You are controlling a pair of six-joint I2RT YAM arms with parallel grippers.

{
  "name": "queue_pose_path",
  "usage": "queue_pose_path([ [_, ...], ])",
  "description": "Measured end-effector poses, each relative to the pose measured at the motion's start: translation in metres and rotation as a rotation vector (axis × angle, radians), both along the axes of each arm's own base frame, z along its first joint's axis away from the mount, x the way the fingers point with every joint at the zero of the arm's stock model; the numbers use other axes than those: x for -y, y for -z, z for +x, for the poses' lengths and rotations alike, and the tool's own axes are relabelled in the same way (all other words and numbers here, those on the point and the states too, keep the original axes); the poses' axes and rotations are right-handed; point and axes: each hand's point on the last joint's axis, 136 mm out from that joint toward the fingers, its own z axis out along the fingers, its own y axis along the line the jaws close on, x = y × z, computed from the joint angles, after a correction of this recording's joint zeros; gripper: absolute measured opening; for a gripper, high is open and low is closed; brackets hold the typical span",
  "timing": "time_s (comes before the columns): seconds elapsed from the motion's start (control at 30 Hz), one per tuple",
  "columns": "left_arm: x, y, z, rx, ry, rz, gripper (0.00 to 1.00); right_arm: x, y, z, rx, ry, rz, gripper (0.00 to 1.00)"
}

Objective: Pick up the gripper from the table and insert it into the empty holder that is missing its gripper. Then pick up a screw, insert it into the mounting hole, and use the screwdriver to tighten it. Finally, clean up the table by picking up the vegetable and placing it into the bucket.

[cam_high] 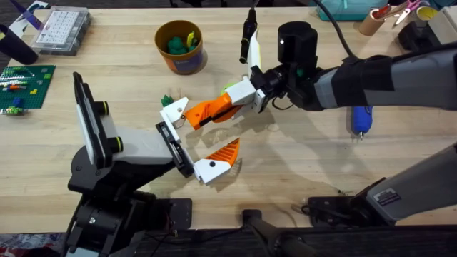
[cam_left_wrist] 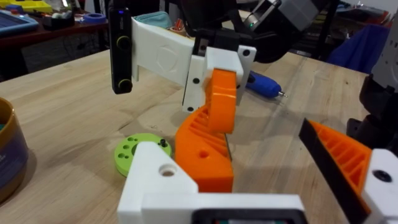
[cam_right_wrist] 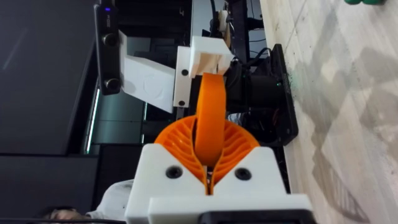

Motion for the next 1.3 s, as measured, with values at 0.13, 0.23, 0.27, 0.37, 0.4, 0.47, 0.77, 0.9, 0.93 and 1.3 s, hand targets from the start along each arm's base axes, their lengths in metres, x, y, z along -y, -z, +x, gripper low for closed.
queue_pose_path([
  [0.13, -0.001, 0.001, 0.002, -0.010, -0.011, 0.001, 0.988, 0.000, 0.001, -0.001, -0.014, -0.002, -0.006, 0.017],
  [0.23, -0.001, 0.001, 0.002, -0.012, -0.011, 0.001, 0.988, 0.000, 0.001, -0.001, -0.015, -0.002, -0.007, 0.018],
  [0.27, -0.001, 0.001, 0.002, -0.012, -0.011, 0.001, 0.988, 0.000, 0.001, -0.001, -0.015, -0.002, -0.007, 0.017],
  [0.37, -0.001, 0.001, 0.002, -0.012, -0.011, 0.001, 0.988, 0.000, 0.001, -0.001, -0.015, -0.002, -0.007, 0.018],
  [0.4, -0.001, 0.001, 0.002, -0.012, -0.011, 0.001, 0.988, 0.000, 0.001, 0.000, -0.015, -0.001, -0.007, 0.017],
  [0.47, -0.001, 0.001, 0.002, -0.012, -0.013, 0.001, 0.988, 0.000, 0.000, 0.000, -0.009, 0.000, -0.005, 0.018],
  [0.77, -0.002, 0.001, 0.003, -0.008, -0.018, 0.003, 0.986, -0.002, -0.011, 0.005, 0.069, 0.012, 0.036, 0.018],
  [0.9, -0.002, 0.001, 0.003, -0.008, -0.017, 0.003, 0.987, -0.003, -0.011, 0.005, 0.048, 0.013, 0.025, 0.018],
  [0.93, -0.002, 0.001, 0.003, -0.008, -0.017, 0.003, 0.987, -0.003, -0.011, 0.005, 0.045, 0.013, 0.024, 0.017],
  [1.3, -0.001, 0.001, 0.002, -0.016, -0.015, -0.001, 0.987, -0.007, -0.002, 0.011, 0.003, 0.064, -0.017, 0.017],
])
